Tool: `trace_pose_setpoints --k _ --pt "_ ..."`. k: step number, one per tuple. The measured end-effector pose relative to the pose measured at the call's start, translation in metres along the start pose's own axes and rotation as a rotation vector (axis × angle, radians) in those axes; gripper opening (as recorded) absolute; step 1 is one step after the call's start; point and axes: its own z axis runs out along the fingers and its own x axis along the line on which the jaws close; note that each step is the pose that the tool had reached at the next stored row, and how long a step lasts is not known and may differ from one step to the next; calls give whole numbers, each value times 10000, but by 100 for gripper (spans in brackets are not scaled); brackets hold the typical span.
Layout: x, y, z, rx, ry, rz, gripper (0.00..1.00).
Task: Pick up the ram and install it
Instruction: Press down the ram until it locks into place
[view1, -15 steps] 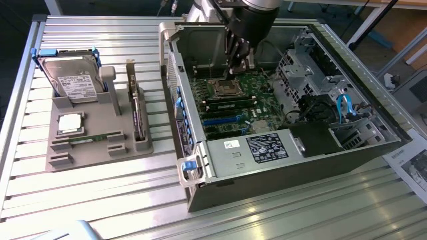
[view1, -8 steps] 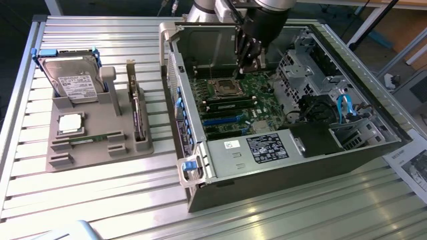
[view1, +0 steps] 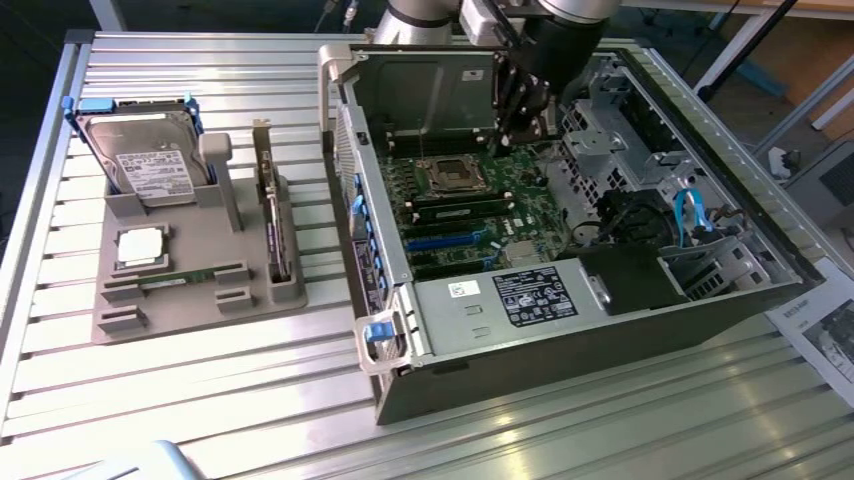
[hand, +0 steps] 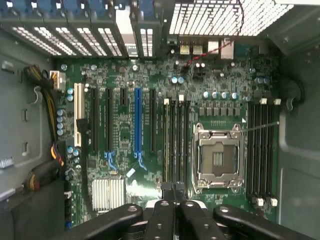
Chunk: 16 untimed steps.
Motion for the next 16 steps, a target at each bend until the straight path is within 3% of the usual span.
trace_pose_setpoints --k 2,4,9,16 --pt "1 -112 0 0 0 0 10" --pt "1 -155 -1 0 1 0 10" --pt "0 -158 -1 1 -2 1 10" --pt "-2 -158 -84 0 1 1 10"
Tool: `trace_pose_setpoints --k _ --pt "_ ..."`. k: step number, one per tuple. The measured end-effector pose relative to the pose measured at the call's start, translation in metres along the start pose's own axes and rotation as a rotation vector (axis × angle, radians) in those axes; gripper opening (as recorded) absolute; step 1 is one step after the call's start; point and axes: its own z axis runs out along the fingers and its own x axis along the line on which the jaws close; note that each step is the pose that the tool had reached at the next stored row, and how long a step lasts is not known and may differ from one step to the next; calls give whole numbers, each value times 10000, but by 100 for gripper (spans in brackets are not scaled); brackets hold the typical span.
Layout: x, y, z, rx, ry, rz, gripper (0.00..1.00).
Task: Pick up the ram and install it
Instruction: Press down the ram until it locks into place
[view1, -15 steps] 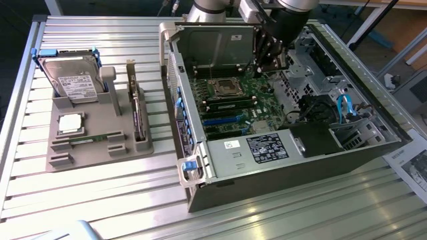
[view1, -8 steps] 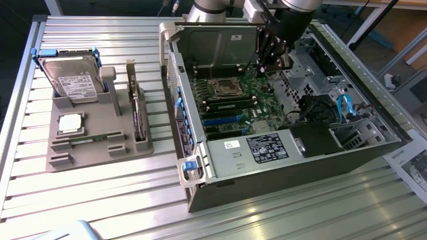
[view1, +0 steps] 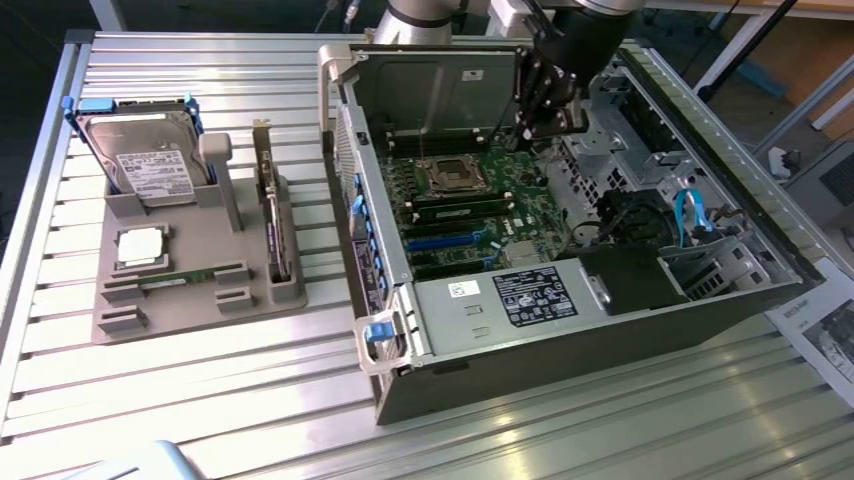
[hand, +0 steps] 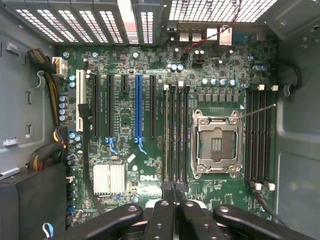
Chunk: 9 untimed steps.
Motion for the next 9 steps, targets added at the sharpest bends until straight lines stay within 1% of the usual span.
trace_pose_setpoints --k 2,9 --pt "-1 0 -23 0 1 0 10" --pt "-1 0 -24 0 2 0 10"
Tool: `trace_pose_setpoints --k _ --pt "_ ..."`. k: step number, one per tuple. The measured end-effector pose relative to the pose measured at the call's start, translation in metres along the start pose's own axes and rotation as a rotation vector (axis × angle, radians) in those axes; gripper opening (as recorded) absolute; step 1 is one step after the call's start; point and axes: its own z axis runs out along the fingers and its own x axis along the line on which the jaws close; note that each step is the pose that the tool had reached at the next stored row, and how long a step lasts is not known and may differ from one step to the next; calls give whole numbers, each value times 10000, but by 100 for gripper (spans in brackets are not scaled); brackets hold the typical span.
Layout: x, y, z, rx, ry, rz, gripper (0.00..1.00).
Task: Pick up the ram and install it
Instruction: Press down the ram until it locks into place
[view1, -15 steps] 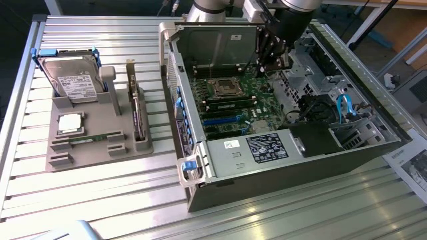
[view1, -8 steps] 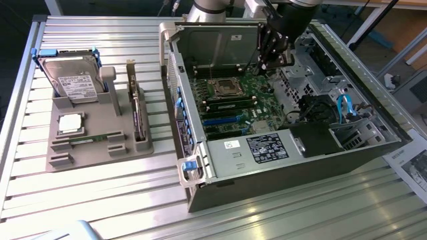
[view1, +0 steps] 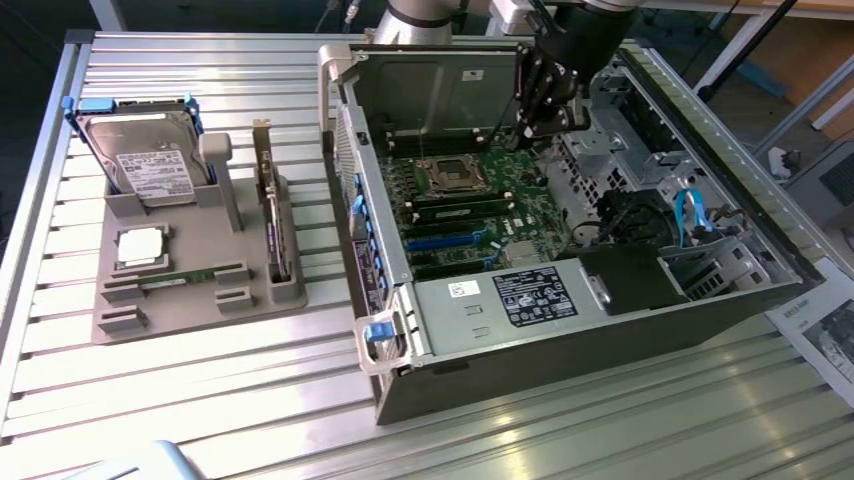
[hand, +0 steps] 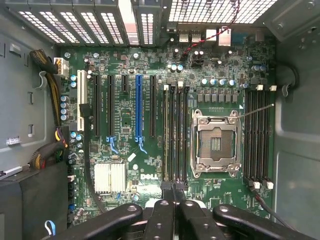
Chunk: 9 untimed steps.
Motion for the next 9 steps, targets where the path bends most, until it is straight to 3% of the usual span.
trace_pose_setpoints --k 9 --pt "0 0 0 0 0 0 10"
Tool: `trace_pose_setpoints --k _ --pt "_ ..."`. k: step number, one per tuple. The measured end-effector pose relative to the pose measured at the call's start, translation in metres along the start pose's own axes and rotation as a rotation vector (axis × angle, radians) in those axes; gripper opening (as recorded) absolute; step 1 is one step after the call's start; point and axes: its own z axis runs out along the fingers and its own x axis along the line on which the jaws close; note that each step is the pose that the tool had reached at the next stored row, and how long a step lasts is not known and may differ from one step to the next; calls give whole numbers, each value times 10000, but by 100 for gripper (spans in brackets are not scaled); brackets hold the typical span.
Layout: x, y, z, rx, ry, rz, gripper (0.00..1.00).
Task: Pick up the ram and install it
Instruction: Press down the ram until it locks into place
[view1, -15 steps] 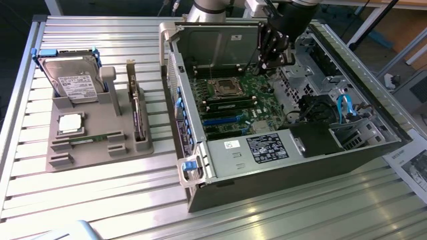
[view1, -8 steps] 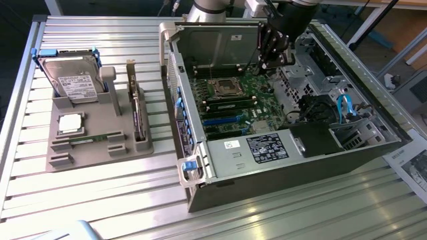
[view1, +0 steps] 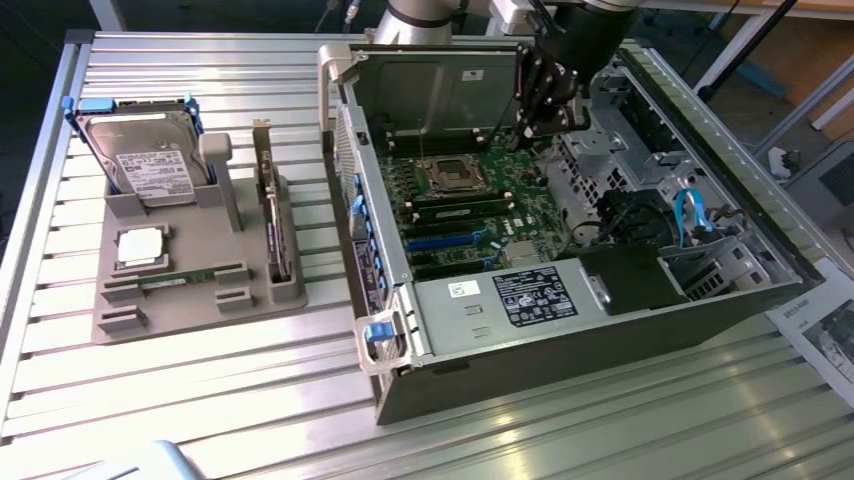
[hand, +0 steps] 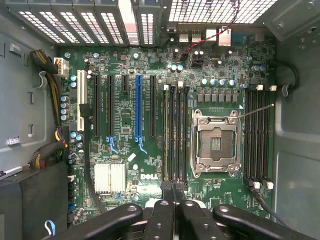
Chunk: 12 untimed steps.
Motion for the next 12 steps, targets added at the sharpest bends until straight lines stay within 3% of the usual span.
trace_pose_setpoints --k 2,4,12 --pt "0 0 0 5 0 149 10" --pt "0 0 0 29 -3 869 10" --pt "0 0 1 83 -9 2482 10"
